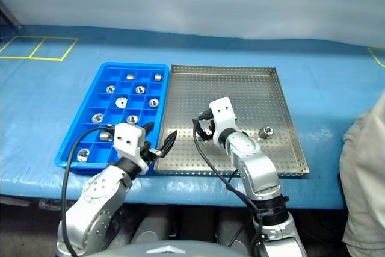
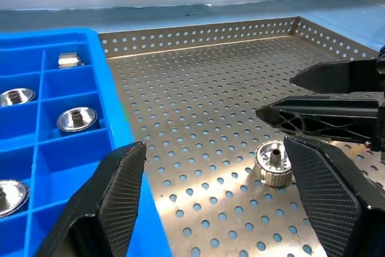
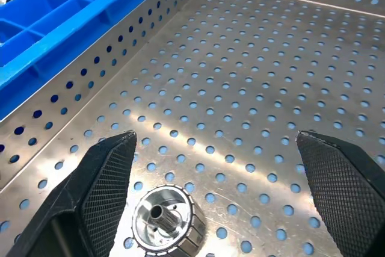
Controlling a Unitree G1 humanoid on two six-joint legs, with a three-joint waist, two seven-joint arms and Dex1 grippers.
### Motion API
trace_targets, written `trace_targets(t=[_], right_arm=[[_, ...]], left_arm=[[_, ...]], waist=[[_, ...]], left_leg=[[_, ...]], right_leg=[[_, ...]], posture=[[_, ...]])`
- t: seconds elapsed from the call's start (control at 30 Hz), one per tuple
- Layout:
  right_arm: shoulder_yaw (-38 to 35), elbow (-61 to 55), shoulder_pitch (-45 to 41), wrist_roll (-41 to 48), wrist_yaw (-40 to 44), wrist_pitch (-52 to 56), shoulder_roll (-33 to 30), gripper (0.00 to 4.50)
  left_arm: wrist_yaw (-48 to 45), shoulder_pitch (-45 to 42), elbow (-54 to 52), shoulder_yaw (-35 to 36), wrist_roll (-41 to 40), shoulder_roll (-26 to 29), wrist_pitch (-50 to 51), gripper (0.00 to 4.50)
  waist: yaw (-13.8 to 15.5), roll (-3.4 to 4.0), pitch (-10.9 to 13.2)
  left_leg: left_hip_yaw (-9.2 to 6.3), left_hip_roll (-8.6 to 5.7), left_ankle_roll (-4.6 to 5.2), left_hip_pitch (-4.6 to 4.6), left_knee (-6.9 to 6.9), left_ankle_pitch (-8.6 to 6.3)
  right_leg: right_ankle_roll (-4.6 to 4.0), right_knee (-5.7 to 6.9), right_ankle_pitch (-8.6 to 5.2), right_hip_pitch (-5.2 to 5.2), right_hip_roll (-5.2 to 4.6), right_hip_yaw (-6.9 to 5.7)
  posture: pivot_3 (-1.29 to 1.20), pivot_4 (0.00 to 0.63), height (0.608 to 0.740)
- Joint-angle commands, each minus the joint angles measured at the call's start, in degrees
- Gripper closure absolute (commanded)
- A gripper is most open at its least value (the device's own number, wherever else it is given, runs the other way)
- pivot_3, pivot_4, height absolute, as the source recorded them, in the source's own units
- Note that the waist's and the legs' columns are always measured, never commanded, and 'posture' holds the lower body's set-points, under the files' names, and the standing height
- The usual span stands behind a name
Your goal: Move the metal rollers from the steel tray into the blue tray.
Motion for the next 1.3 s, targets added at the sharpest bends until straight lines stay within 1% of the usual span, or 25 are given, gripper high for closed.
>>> trace_targets(t=[0.03, 0.43, 0.53, 0.73, 0.77, 0.87, 1.07, 1.3], right_arm=[[2.2, 0.1, -0.4, 0.6, 2.5, -2.0, -0.7, 0.02], [4.8, 7.4, 2.5, -0.2, 5.6, -4.8, -1.9, 0.02], [4.1, 7.6, 2.5, -0.1, 5.3, -5.0, -1.6, 0.65], [3.8, 6.2, 1.1, -0.2, 5.5, -5.3, -2.1, 2.62], [4.0, 5.7, 0.7, -0.3, 5.7, -5.3, -2.2, 2.79], [4.4, 3.8, -1.3, -0.1, 5.9, -5.0, -1.9, 2.79], [6.0, 2.4, -9.5, -0.5, 4.9, -3.7, 0.8, 2.79], [10.6, 7.6, -16.4, -1.0, 6.7, -4.7, 4.3, 2.79]], left_arm=[[0.3, 0.7, -1.3, 0.1, 0.6, 0.1, -2.6, 0.51], [1.0, 2.5, -2.4, -0.3, 1.0, 0.1, -3.4, 0.51], [1.2, 2.7, -2.5, -0.4, 1.1, 0.1, -3.4, 0.51], [1.8, 2.8, -2.5, -0.5, 1.3, 0.0, -3.7, 0.51], [1.9, 2.9, -2.5, -0.5, 1.3, 0.0, -3.9, 0.51], [2.4, 3.1, -2.5, -0.3, 1.5, -0.1, -4.4, 0.51], [3.9, 4.7, -3.4, 0.7, 2.6, -0.4, -6.0, 0.51], [6.5, 9.2, -6.7, 2.3, 4.5, -0.6, -7.6, 0.51]], waist=[[0.1, 0.00, 0.0], [0.8, -0.01, 0.0], [0.8, -0.01, 0.0], [0.9, -0.01, 0.0], [1.0, -0.01, 0.0], [1.0, -0.01, 0.0], [1.2, 0.00, 0.0], [4.1, -0.01, 0.0]], left_leg=[[0.00, 0.00, 0.00, 0.00, 0.00, 0.00], [0.00, 0.02, 0.00, 0.00, -0.01, 0.00], [-0.02, 0.03, 0.00, 0.02, -0.01, 0.00], [-0.02, 0.02, 0.00, 0.00, -0.01, 0.00], [-0.02, 0.02, 0.00, -0.01, -0.01, 0.00], [-0.02, 0.02, 0.00, -0.02, -0.02, 0.00], [-0.02, 0.05, 0.00, -0.02, -0.03, 0.00], [-0.09, 0.01, -0.01, -0.06, -0.22, -0.01]], right_leg=[[0.00, 0.00, 0.00, 0.00, 0.00, 0.00], [0.00, -0.01, 0.00, -0.01, 0.01, -0.01], [0.00, 0.01, -0.01, 0.00, 0.02, -0.02], [0.00, 0.00, -0.01, -0.01, 0.01, -0.02], [0.00, -0.01, -0.01, -0.01, 0.01, -0.03], [0.00, 0.00, -0.01, -0.02, 0.01, -0.03], [0.00, 0.03, 0.00, -0.06, 0.06, -0.04], [0.03, -0.02, 0.02, -0.10, 0.02, -0.11]], posture=[[0.29, 0.150, 0.740], [0.33, 0.150, 0.740], [0.33, 0.150, 0.740], [0.34, 0.150, 0.740], [0.34, 0.150, 0.740], [0.35, 0.150, 0.740], [0.38, 0.150, 0.740], [0.48, 0.150, 0.740]])
